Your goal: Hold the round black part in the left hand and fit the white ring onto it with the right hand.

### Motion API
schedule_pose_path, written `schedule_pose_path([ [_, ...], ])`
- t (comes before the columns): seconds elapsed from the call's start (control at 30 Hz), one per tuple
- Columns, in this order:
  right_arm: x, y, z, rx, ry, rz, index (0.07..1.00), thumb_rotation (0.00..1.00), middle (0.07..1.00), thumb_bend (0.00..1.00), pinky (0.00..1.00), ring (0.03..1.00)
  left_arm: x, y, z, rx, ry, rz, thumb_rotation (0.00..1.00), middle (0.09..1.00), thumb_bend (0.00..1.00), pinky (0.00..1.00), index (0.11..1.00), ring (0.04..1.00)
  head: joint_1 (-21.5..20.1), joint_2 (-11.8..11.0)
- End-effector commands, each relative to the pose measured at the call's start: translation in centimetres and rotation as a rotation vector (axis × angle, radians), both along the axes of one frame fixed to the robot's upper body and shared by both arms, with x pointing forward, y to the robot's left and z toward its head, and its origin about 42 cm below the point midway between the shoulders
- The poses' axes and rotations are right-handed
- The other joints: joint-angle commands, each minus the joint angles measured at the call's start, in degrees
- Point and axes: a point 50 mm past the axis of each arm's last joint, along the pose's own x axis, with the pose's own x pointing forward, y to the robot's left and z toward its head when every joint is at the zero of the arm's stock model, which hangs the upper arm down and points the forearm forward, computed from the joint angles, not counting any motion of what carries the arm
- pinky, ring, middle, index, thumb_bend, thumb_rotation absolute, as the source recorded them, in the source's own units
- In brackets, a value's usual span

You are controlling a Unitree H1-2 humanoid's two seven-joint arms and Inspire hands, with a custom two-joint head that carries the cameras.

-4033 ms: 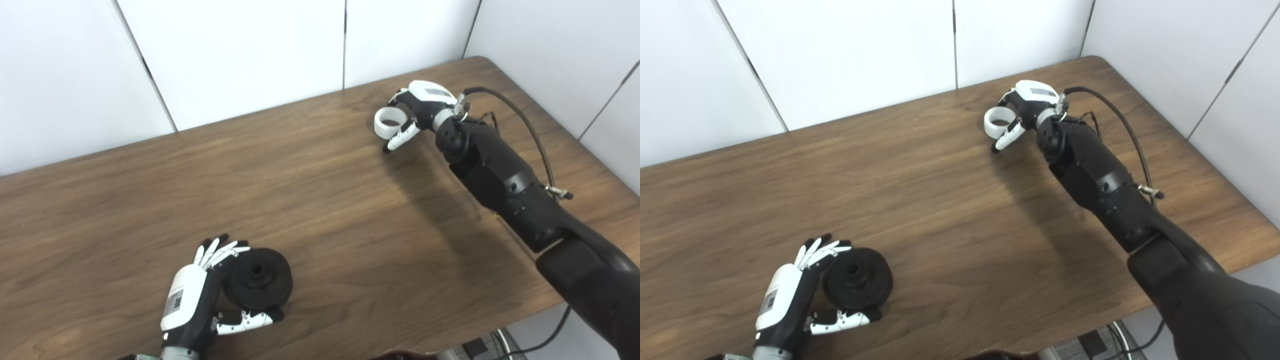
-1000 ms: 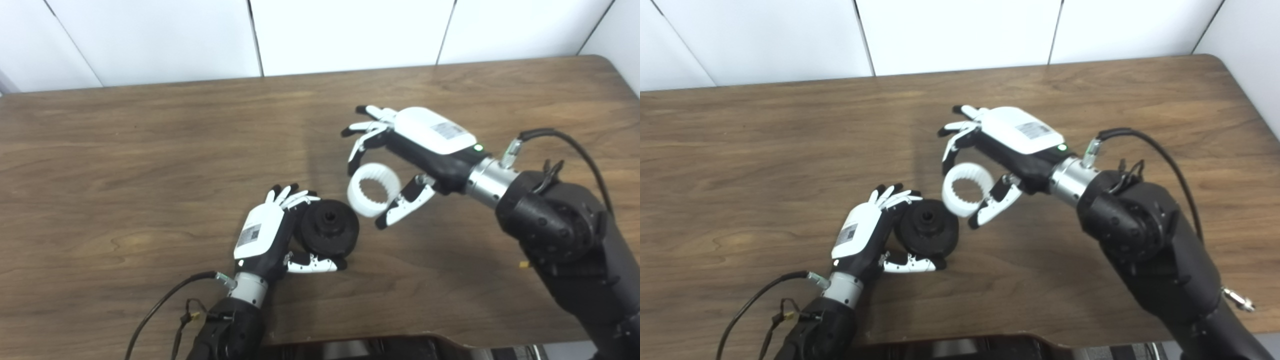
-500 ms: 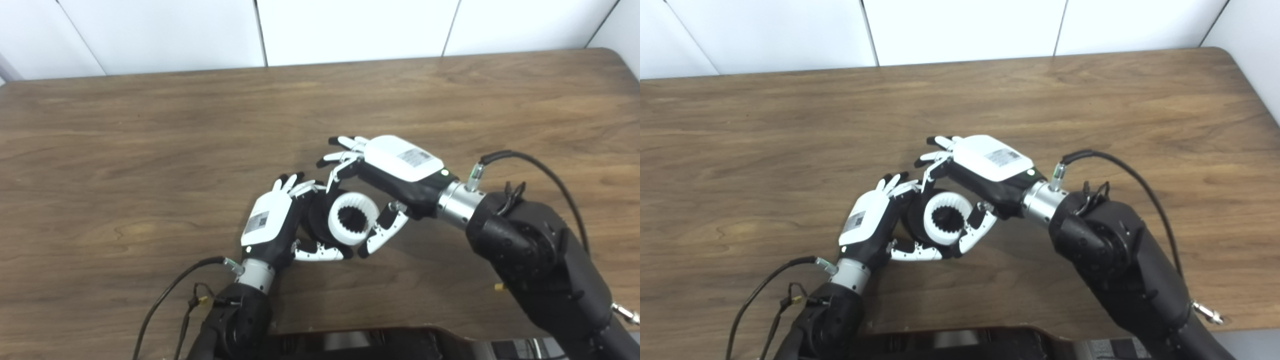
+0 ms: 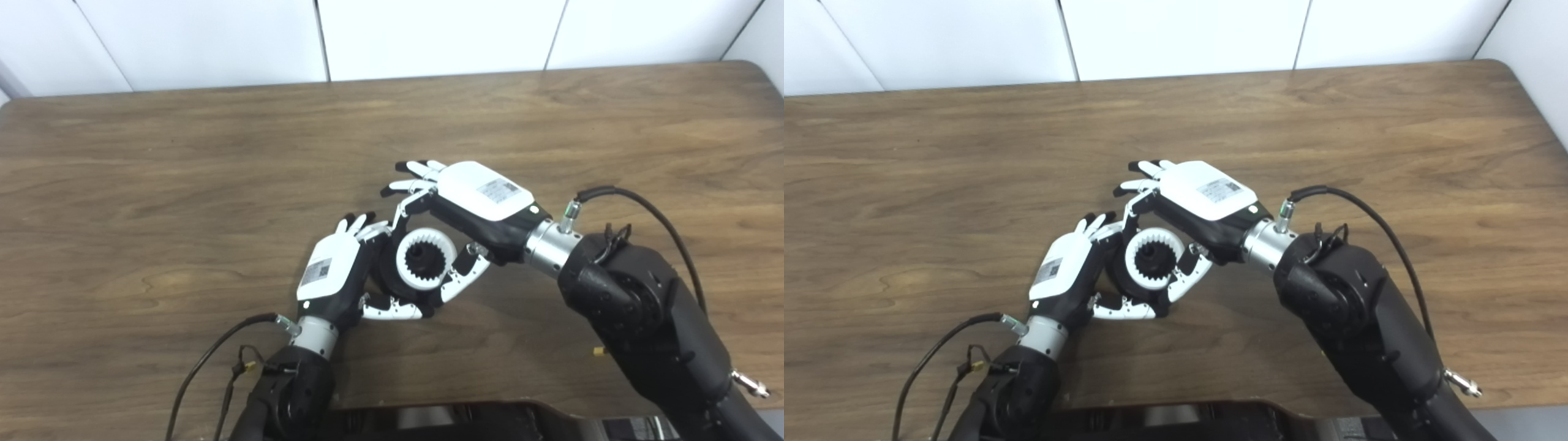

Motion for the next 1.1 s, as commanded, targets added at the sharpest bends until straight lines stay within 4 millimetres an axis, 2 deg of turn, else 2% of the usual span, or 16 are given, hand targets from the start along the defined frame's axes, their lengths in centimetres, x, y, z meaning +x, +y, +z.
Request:
schedule_pose_path([
  [0.0,0.4,-0.1,0.3,-0.002,-0.036,0.002,0.486,0.14,0.881,0.52,1.00,0.992,-1.1,-0.4,-1.6,0.025,0.123,-0.039,0.06,0.835,0.52,1.00,0.482,0.965,-0.03,0.03],
  [1.07,1.9,1.3,-0.9,-0.018,-0.002,0.023,0.486,0.14,0.870,0.52,1.00,0.986,-1.1,-0.9,-1.2,0.028,0.115,-0.050,0.06,0.841,0.52,1.00,0.482,0.966,0.34,0.36],
])
